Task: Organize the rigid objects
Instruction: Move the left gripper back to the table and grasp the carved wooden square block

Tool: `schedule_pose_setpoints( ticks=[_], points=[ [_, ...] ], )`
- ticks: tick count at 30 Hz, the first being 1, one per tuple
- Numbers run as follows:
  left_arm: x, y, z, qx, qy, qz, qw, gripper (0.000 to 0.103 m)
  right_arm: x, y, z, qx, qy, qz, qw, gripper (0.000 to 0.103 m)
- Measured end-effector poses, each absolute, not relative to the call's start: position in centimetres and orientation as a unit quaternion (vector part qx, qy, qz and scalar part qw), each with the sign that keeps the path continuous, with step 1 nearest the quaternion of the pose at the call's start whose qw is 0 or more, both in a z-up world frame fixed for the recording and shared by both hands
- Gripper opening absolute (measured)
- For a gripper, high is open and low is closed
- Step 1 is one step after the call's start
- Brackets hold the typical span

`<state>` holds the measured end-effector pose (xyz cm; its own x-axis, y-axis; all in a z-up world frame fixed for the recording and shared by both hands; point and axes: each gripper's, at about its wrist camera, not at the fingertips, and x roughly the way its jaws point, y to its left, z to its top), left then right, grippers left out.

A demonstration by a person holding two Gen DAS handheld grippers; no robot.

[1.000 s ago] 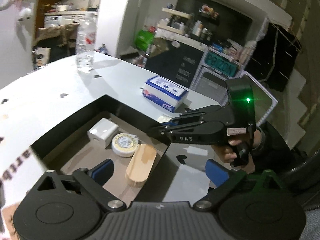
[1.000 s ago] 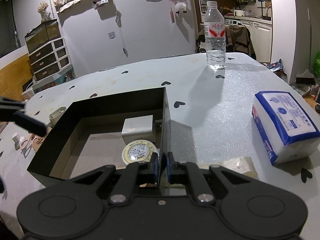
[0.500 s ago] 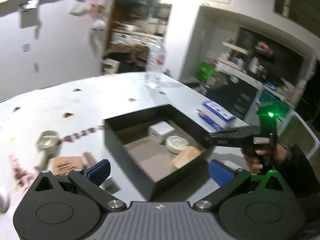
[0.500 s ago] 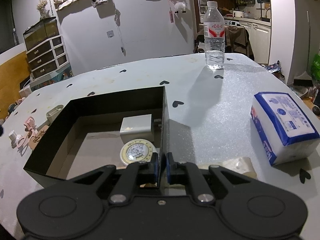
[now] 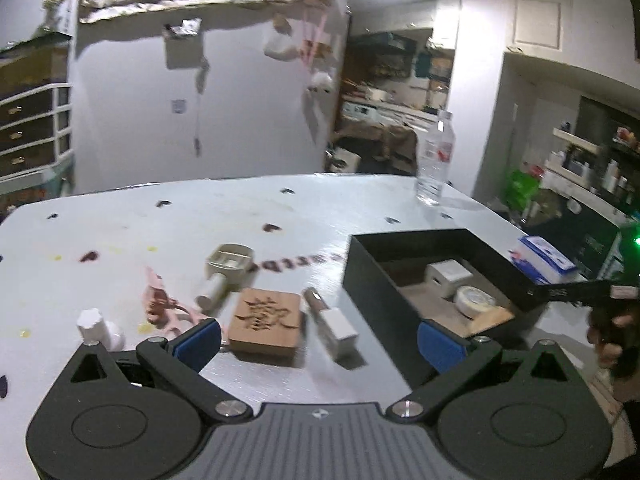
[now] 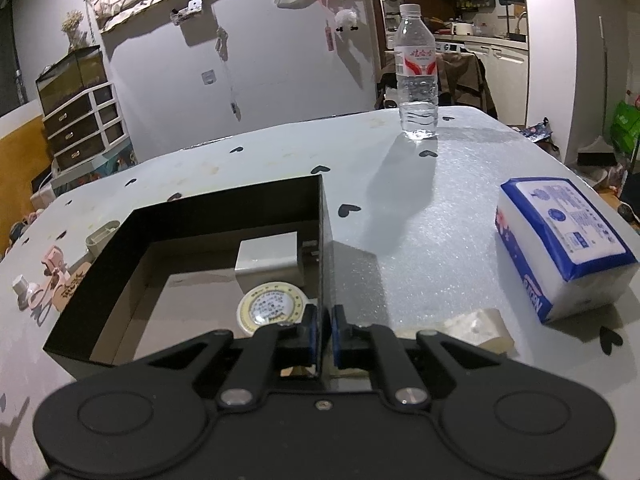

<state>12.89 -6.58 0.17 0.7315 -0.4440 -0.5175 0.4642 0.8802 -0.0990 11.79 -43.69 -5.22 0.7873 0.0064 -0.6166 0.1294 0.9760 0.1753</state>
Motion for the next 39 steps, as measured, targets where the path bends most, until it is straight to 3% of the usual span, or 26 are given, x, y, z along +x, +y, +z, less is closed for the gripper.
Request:
schedule_pose_setpoints(
  ticks=[12,16,37,39],
  points=[
    [18.1,-8.7,-2.2,0.065,0.282,-0.207,0.934,0.090,11.8,-44.0,-5.3,0.110,0.325,-0.032,0.939,0.008],
    [20.3,-9.4,-3.7,0.071,0.309,-0.203,0.926,0.090,12.0,-44.2,-5.4,0.114,0.329,-0.025,0.937,0.011],
    [25.2,-11.5,-6.7,0.125,0.363,-0.200,0.902,0.079,12.8,-43.9,-5.6,0.116,0.341,-0.035,0.932,0.008],
    [25.3,-11.4,-6.7,0.120,0.365,-0.198,0.901,0.073,12.8,-43.9,-5.7,0.117,0.342,-0.036,0.932,0.009]
  ],
)
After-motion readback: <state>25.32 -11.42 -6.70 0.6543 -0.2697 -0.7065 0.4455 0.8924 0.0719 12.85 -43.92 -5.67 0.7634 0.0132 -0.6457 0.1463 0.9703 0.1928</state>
